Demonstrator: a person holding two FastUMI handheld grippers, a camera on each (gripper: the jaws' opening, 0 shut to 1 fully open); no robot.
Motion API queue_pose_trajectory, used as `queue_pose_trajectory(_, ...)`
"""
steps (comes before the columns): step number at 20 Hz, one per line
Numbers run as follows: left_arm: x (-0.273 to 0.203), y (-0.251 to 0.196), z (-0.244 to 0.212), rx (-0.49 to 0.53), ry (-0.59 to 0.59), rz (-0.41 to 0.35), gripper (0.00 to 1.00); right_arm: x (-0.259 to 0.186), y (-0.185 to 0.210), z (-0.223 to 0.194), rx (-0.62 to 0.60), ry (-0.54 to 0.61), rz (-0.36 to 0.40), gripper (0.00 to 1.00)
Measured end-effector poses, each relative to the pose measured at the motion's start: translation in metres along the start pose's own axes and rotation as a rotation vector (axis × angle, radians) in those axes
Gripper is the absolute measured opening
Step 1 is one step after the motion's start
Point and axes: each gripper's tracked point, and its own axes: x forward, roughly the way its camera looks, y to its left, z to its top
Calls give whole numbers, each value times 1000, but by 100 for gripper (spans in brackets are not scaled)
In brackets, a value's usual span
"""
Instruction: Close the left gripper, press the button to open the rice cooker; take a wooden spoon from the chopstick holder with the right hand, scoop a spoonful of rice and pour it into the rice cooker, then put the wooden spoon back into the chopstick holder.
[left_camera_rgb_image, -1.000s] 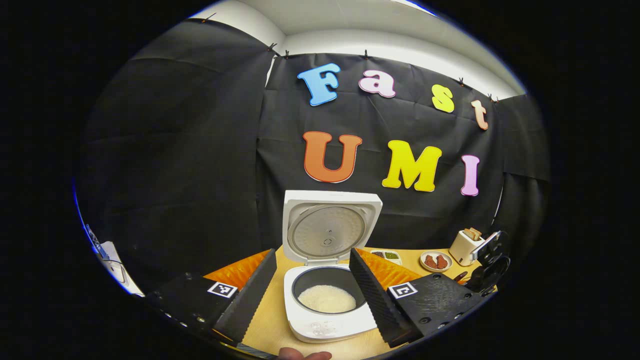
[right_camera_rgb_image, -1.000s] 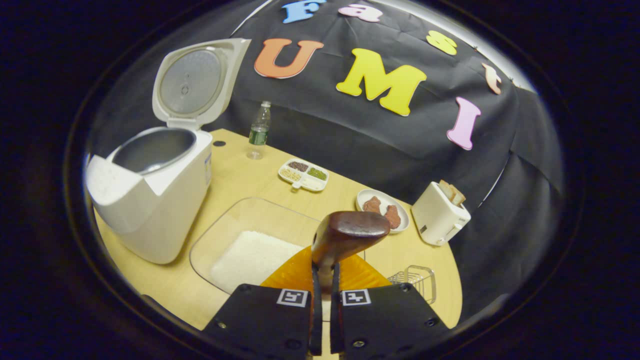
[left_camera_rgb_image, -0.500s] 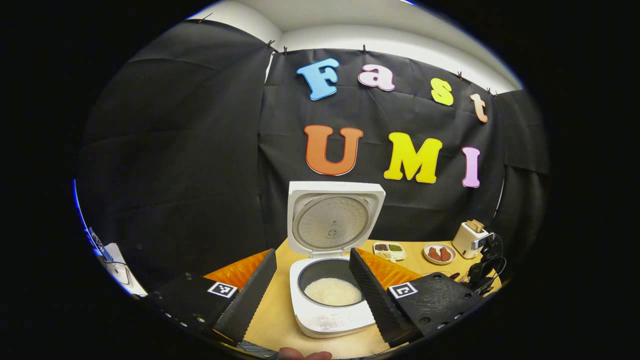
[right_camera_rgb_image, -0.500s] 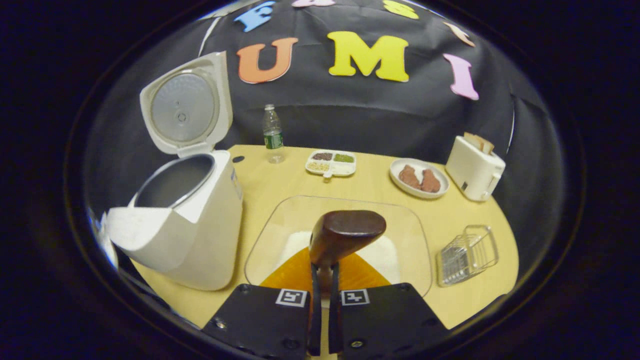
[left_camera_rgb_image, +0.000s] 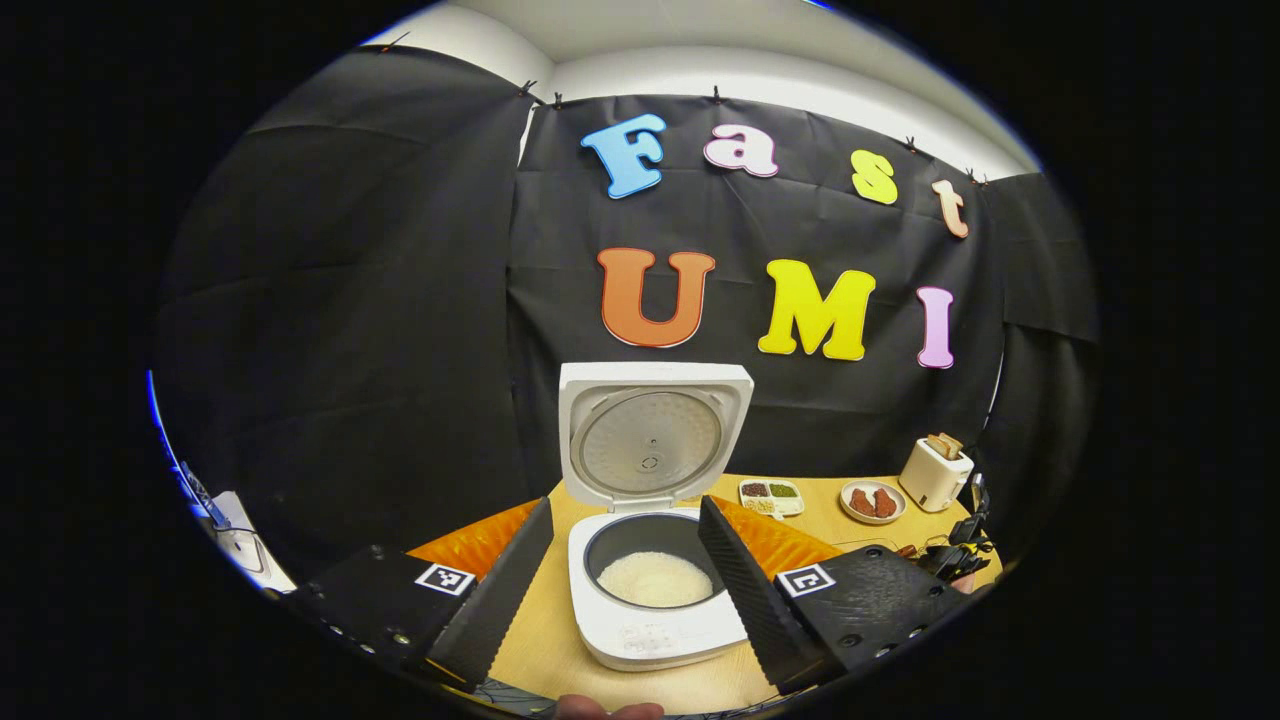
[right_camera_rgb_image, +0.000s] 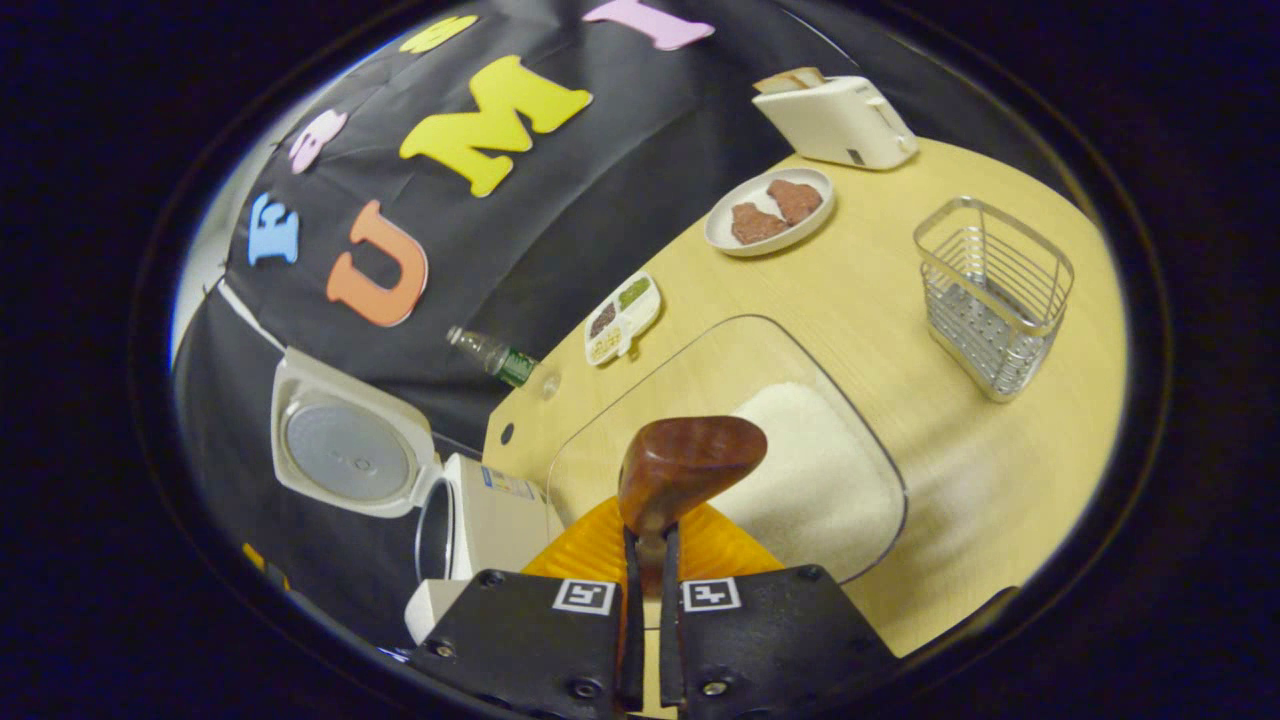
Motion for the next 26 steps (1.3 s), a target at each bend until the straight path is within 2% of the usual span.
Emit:
queue_pose_trajectory(3, 1, -14, 0, 0, 2, -11, 94, -16, -12, 22, 21, -37, -3, 11)
queue_pose_trajectory(9, -1, -40, 9, -7, -10, -29, 94, -58, -5, 76, 218, -107, 125, 11)
queue_pose_trajectory(12, -2, -45, 13, -8, -26, -25, 94, -73, 12, 97, 263, -118, 171, 11)
queue_pose_trajectory(18, -14, -38, 14, 18, -54, -15, 94, -80, 105, 103, 196, -89, 275, 11)
queue_pose_trajectory(22, -19, -14, 9, 74, -63, -10, 94, -61, 184, 67, 111, 2, 354, 11)
queue_pose_trajectory(26, -26, 6, 3, 60, -48, 0, 94, -29, 233, 24, -23, 48, 353, 11)
